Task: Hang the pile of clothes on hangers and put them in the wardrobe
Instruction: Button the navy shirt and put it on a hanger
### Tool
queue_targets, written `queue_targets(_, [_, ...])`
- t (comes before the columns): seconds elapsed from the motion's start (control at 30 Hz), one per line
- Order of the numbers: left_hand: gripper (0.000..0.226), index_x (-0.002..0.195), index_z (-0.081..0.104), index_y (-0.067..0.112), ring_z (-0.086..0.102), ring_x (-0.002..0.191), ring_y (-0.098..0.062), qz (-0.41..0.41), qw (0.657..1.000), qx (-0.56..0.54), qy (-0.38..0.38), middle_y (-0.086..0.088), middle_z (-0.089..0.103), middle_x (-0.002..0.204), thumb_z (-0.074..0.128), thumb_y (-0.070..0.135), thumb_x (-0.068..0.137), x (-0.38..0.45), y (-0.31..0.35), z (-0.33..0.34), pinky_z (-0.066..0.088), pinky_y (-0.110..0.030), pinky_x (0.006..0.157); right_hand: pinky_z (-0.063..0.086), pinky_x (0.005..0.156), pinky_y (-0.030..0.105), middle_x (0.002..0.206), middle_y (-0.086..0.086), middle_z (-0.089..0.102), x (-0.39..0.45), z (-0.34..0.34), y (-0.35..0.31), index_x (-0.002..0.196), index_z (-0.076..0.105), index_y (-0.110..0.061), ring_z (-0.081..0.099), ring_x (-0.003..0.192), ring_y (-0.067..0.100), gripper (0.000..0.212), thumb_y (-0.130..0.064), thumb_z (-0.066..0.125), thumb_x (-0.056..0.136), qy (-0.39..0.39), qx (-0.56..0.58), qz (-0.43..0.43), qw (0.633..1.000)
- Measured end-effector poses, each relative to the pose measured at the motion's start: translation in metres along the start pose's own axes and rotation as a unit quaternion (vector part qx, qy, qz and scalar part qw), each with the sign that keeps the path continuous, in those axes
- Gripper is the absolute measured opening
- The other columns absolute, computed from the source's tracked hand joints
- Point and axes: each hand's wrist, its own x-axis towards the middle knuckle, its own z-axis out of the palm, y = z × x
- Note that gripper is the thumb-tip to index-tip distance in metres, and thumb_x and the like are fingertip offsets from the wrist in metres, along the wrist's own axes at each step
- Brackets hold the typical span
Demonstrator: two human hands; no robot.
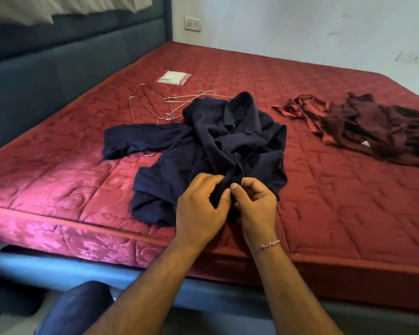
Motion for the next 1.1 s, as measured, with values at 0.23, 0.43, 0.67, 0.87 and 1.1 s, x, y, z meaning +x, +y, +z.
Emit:
queue_targets(0.23, [0.018,0.108,0.080,0.015,0.065,0.110,0.000,-0.104,0.983,-0.144,-0.056,0.013,0.071,0.114,0.065,0.012,0.098,0.003,0.005,-0.005,0.049,-0.014,0.093,0.051,0.065,0.032,0.073,0.003,0.068,0.003,-0.003,0.007,0.088,0.071,-0.007,0.059,0.065,0.013,0.005,-0.004,0.073,0.092,0.000,-0.021,-0.013,1.000])
queue_targets(0.43, [0.009,0.086,0.080,0.023,0.068,0.098,-0.002,-0.136,0.979,-0.138,-0.059,0.017,0.069,0.102,0.083,0.014,0.085,0.002,0.009,-0.007,0.052,-0.014,0.077,0.051,0.069,0.039,0.075,0.005,0.068,0.002,-0.004,0.008,0.085,0.071,-0.017,0.061,0.068,0.018,0.003,-0.019,0.073,0.086,-0.001,-0.026,-0.012,1.000])
queue_targets(0.67, [0.010,0.074,0.077,0.019,0.066,0.089,0.001,-0.128,0.987,-0.045,0.089,0.012,0.069,0.093,0.085,0.016,0.079,0.012,0.010,-0.001,0.049,-0.012,0.081,0.056,0.070,0.033,0.078,-0.005,0.071,0.000,-0.002,0.006,0.084,0.070,-0.017,0.065,0.074,0.011,0.014,-0.005,0.075,0.090,0.006,-0.075,-0.069,0.995])
queue_targets(0.87, [0.003,0.086,0.080,0.022,0.065,0.103,0.005,-0.155,0.981,-0.116,0.024,0.019,0.068,0.106,0.082,0.019,0.087,-0.002,0.009,0.002,0.057,-0.024,0.084,0.060,0.074,0.045,0.083,0.003,0.075,0.001,-0.003,0.011,0.084,0.074,-0.029,0.070,0.076,0.020,0.006,-0.023,0.077,0.084,0.006,-0.094,-0.060,0.994])
queue_targets(1.1, [0.008,0.087,0.078,0.020,0.068,0.100,-0.005,-0.142,0.982,-0.120,0.041,0.014,0.071,0.099,0.079,0.012,0.088,0.001,0.004,0.001,0.052,-0.017,0.088,0.055,0.086,0.023,0.091,-0.015,0.074,-0.004,0.000,0.010,0.097,0.074,-0.025,0.070,0.089,-0.001,0.018,-0.009,0.078,0.088,0.009,-0.166,-0.114,0.979])
